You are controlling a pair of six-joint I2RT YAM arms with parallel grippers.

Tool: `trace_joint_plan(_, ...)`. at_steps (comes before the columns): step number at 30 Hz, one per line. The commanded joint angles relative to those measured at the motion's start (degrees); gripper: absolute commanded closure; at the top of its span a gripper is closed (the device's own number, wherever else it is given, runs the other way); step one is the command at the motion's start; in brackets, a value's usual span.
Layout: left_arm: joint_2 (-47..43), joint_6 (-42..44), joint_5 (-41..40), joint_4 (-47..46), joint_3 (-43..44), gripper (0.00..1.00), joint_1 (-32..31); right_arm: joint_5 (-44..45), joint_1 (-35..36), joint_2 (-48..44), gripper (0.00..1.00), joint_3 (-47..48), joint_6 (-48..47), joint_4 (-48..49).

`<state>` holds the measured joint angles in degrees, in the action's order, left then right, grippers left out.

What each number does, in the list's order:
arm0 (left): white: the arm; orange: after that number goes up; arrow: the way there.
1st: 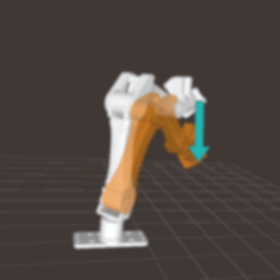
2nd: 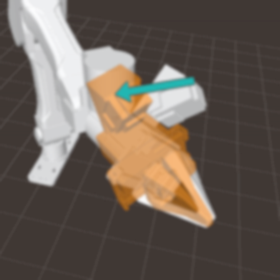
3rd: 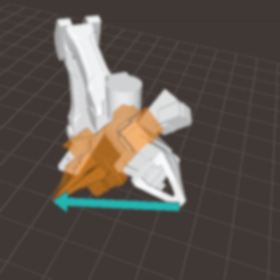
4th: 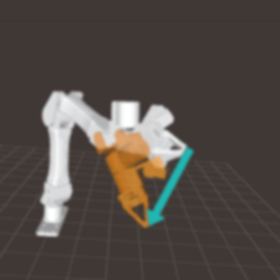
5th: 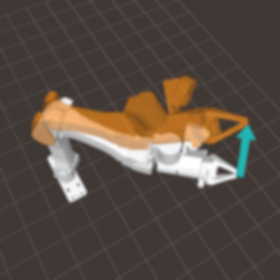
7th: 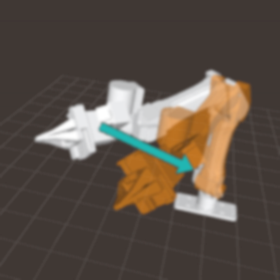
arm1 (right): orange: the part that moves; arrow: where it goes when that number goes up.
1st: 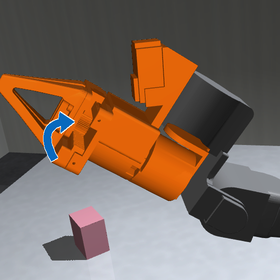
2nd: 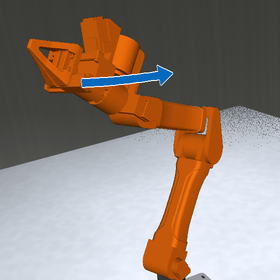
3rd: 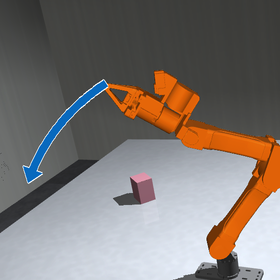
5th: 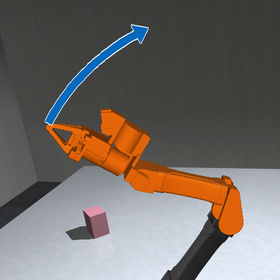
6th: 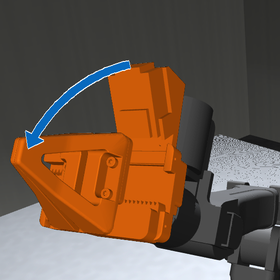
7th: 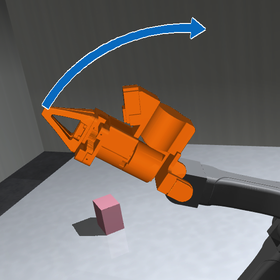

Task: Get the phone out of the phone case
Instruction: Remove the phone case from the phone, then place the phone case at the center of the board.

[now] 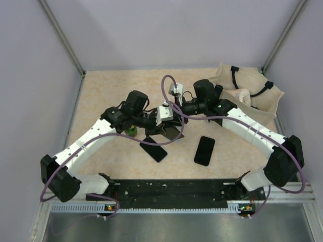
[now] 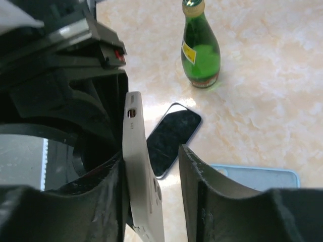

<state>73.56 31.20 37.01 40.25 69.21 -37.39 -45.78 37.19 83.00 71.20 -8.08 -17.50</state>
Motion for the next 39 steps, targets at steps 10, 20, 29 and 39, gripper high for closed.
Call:
trace_joint_plan(10,-5.00,4.56,0.08,1.13,-0.57,1.00,-0.32,14.65,0.78,0.84,1.00,-0.36,0.25,0.97)
trace_joint_plan(20,-11.59,15.38,-4.76,18.19,-2.41,1.00,-0.23,14.85,-6.78,9.45,1.00,7.54,7.63,4.22)
trace_joint_plan(29,-14.06,14.50,-2.83,21.36,0.31,1.00,-0.23,6.24,-7.66,24.82,1.00,13.69,24.67,20.12)
trace_joint_plan(39,-12.92,13.62,-1.42,21.19,1.54,1.00,-0.23,3.51,-8.19,40.65,1.00,16.16,42.88,37.70)
